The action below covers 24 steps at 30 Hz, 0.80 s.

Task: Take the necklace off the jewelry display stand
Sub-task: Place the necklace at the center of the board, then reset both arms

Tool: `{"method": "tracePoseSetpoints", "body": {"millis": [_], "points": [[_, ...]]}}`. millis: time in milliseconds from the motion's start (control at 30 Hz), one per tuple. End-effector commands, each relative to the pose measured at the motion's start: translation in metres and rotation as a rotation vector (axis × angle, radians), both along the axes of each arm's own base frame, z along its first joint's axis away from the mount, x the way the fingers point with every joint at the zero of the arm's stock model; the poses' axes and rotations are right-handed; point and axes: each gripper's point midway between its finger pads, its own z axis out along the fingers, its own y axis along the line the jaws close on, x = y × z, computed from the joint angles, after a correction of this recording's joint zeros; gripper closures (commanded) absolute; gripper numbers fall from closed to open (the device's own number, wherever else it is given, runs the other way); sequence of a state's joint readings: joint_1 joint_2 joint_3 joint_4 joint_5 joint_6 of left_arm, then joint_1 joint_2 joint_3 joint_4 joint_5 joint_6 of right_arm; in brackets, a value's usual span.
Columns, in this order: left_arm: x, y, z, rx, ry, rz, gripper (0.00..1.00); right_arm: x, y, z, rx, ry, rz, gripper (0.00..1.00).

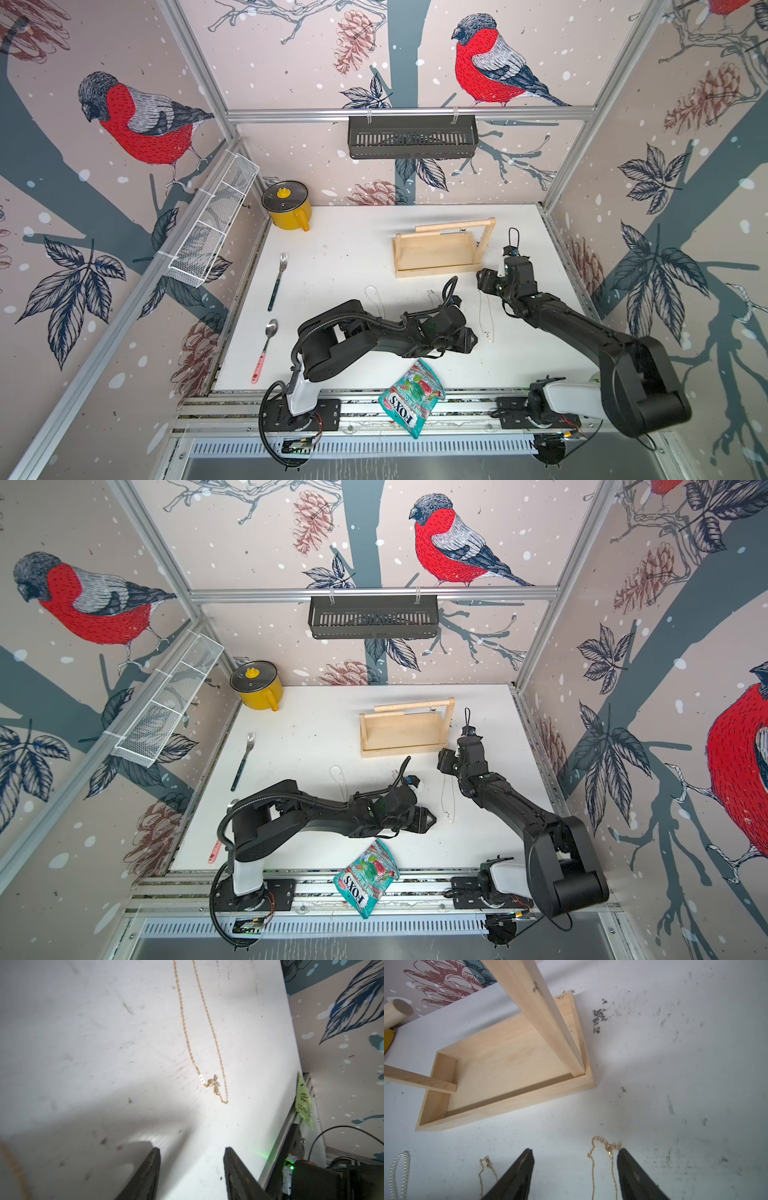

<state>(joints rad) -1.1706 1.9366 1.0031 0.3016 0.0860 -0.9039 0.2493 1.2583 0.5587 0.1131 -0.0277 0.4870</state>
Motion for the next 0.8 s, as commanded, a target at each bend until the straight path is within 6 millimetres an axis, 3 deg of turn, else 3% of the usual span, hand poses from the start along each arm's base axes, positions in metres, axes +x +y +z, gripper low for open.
{"method": "tracePoseSetpoints", "body": {"millis": [0,200,333,500,600,667,700,767], "points": [[0.007,0.027,-0.003,0.107,-0.095,0.035,0.45,-0.019,0.008,0.000,0.105,0.021,-0.013,0.38],[0.017,0.057,0.040,0.089,-0.263,0.090,0.37,-0.039,0.011,0.007,0.149,-0.034,-0.003,0.37],[0.028,0.089,0.084,0.085,-0.425,0.150,0.36,-0.045,0.000,0.018,0.103,-0.109,-0.024,0.28],[0.058,0.162,0.127,0.239,-0.642,0.358,0.31,-0.042,-0.029,0.040,-0.015,-0.227,-0.111,0.00],[0.081,0.213,0.145,0.355,-0.722,0.489,0.26,-0.037,-0.047,0.059,-0.061,-0.325,-0.190,0.00],[0.094,0.249,0.160,0.411,-0.759,0.607,0.16,-0.035,-0.060,0.069,-0.118,-0.417,-0.236,0.00],[0.102,0.271,0.168,0.435,-0.783,0.685,0.07,-0.036,-0.066,0.072,-0.159,-0.476,-0.251,0.01],[0.110,0.310,0.180,0.469,-0.814,0.836,0.03,-0.042,-0.086,0.080,-0.163,-0.586,-0.359,0.01]]}}
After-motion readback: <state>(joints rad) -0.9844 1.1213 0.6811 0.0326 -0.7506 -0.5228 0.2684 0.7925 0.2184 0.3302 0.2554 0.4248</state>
